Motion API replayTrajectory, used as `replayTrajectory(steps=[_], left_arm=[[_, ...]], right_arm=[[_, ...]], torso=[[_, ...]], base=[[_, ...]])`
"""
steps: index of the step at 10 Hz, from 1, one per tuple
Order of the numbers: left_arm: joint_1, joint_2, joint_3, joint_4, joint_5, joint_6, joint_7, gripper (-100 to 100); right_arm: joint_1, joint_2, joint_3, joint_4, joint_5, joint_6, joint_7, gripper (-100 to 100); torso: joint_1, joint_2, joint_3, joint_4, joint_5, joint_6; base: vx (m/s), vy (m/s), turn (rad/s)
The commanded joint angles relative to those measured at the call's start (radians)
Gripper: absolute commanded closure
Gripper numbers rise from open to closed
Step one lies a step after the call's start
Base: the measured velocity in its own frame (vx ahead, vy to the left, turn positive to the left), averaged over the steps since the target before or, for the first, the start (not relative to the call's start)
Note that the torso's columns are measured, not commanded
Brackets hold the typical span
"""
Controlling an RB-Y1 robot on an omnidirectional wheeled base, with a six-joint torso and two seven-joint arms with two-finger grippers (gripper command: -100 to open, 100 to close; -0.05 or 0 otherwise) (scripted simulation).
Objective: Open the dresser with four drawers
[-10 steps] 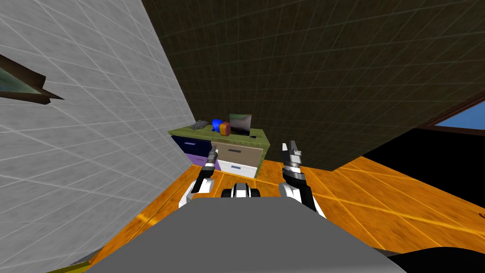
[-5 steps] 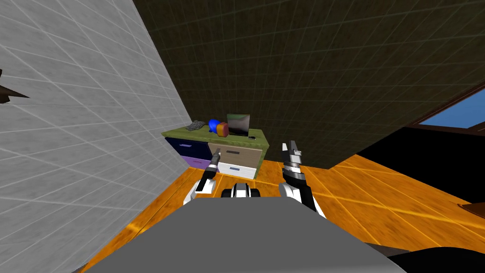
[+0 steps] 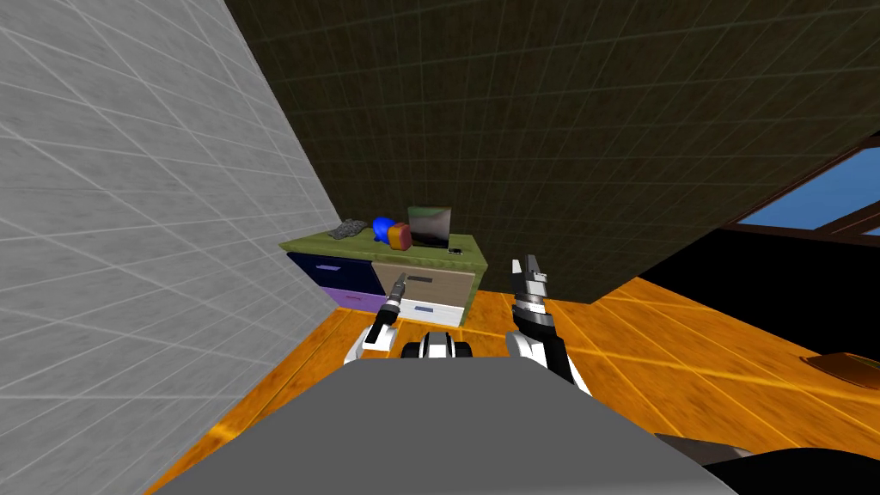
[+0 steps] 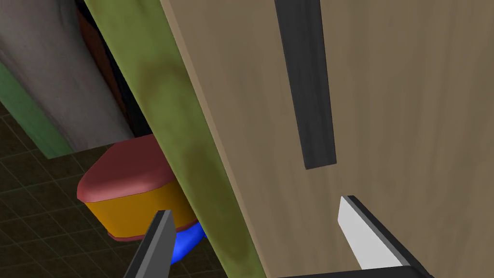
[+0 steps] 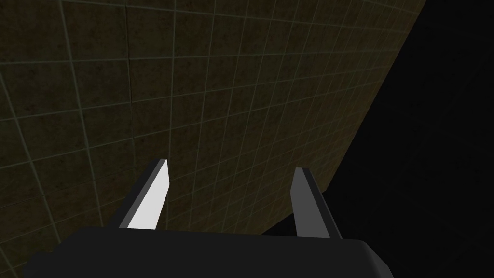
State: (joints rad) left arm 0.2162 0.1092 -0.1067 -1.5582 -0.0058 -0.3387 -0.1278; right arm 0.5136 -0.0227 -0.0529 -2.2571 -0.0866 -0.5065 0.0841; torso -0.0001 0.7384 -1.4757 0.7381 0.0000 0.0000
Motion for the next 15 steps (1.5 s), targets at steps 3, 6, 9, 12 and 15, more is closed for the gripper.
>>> replayTrajectory(steps=[3, 6, 9, 12, 15], left_arm=[[-0.032, -0.004, -0.021, 0.093, -0.016, 0.036, 0.004, -100], [-0.034, -0.006, -0.023, 0.103, -0.018, 0.04, 0.005, -100], [-0.1, 0.0, -0.01, 0.178, -0.002, 0.022, 0.001, 100], [-0.165, 0.006, 0.002, 0.266, 0.013, 0.004, -0.003, 100], [-0.231, 0.011, 0.015, 0.348, 0.028, -0.013, -0.007, 100]], right_arm=[[0.0, 0.0, 0.0, 0.0, 0.0, 0.0, 0.0, 0], [0.0, 0.0, 0.0, 0.0, 0.0, 0.0, 0.0, 0], [0.0, 0.0, 0.0, 0.0, 0.0, 0.0, 0.0, 0], [0.0, 0.0, 0.0, 0.0, 0.0, 0.0, 0.0, 0], [0.0, 0.0, 0.0, 0.0, 0.0, 0.0, 0.0, 0]], torso=[[0.0, 0.0, 0.0, 0.0, 0.0, 0.0], [0.0, 0.001, 0.0, 0.0, 0.0, 0.0], [0.001, 0.004, 0.002, 0.001, 0.0, 0.0], [0.0, 0.0, 0.0, 0.0, 0.0, 0.0], [0.001, -0.001, -0.001, 0.0, 0.0, 0.0]], base=[[0.04, 0.0, -0.042], [0.019, 0.001, -0.018], [-0.073, 0.01, -0.023], [-0.113, -0.003, -0.02], [-0.082, 0.002, -0.021]])
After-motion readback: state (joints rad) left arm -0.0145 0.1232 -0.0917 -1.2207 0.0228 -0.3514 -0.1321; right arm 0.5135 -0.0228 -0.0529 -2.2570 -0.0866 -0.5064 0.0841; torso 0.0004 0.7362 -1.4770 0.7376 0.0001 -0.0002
